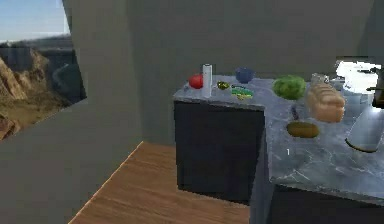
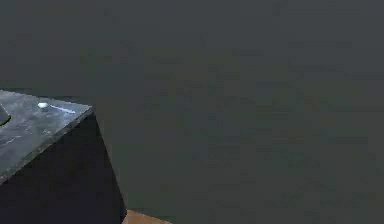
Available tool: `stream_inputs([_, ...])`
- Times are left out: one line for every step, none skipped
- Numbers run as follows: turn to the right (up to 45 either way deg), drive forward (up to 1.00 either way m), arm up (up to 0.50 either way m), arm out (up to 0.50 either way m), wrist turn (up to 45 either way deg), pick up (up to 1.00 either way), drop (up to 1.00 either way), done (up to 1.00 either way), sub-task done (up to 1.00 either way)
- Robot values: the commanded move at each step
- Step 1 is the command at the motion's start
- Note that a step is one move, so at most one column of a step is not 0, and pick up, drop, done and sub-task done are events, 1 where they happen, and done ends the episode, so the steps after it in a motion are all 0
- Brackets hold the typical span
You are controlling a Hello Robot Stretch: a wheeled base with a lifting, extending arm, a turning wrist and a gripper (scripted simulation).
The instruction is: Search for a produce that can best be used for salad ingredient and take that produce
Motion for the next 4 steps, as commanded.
stream_inputs([0.0, 0.55, 0.0, 0.0, 0.0, 0.0, 0.0, 0.0, 0.0])
stream_inputs([6.0, 0.0, 0.0, 0.0, 0.0, 0.0, 0.0, 0.0, 0.0])
stream_inputs([0.0, 0.3, 0.0, 0.0, 0.0, 0.0, 0.0, 0.0, 0.0])
stream_inputs([-39.0, 0.0, 0.0, 0.0, 0.0, 0.0, 0.0, 0.0, 0.0])
